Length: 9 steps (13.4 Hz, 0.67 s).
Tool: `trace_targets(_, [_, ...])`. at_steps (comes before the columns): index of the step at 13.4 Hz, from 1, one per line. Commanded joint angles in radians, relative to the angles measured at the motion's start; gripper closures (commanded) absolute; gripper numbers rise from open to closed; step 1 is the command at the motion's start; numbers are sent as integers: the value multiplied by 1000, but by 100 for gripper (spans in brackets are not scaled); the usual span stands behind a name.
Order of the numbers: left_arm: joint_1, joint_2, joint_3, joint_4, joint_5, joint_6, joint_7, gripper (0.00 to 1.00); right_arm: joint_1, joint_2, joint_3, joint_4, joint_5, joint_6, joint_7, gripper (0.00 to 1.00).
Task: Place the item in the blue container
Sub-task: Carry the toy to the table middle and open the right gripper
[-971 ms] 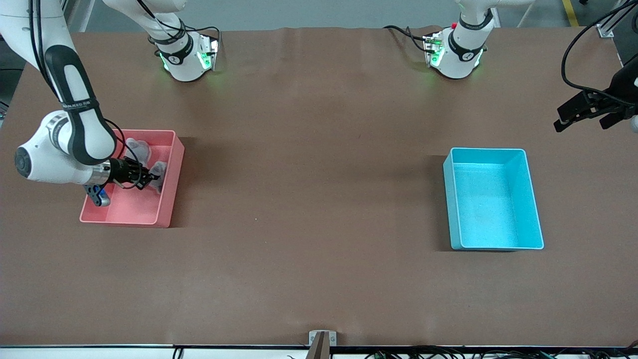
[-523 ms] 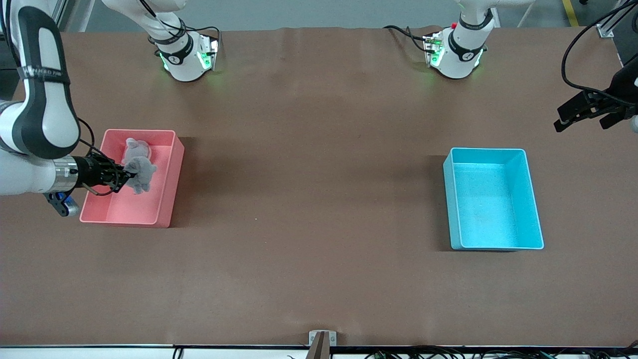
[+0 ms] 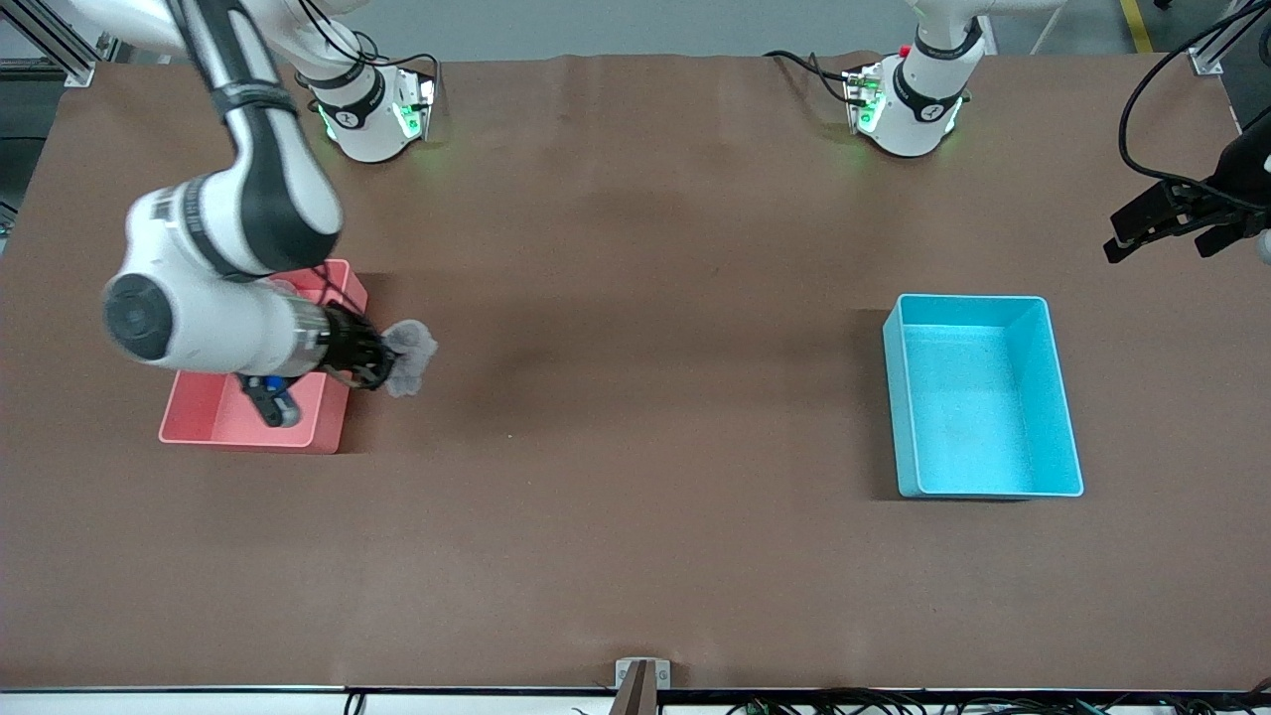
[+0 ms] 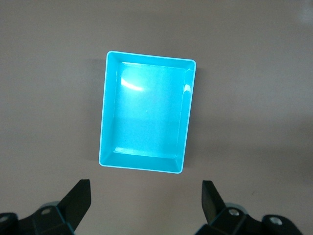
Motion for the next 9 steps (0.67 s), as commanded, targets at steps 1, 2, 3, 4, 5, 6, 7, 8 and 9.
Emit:
trace_targets(1, [5,7,-1,24,-23,-22,14,0,162,21,-17,-25,-13,149,183,98])
trace_targets(2, [6,7,0,24,-23,-22,14,0,214,51,-17,-24,-42,201,245,98])
trace_targets(3, [6,7,0,24,-23,-22,14,0,269,82,-17,-24,-87,249,307,98])
trace_targets(4, [6,7,0,24,-21,-22,14,0,303,111,-16,-22,-130,286,365,98])
trace_targets(5, [6,7,0,24,-21,-22,14,0,338,145,-16,-22,-164,323,422,98])
trace_targets(6, [6,7,0,24,-23,-22,14,0,369,180,-16,-16,-174,361,470,97])
trace_targets(7, [6,7,0,24,-23,-22,14,0,391,211,-16,-13,-177,392,497,93])
trace_targets(8, [6,7,0,22,-21,-22,14,0,415,243,-16,-5,-177,432,524,92])
trace_targets(9, [6,7,0,22,-21,-22,14,0,438,275,-16,6,-177,475,562,92])
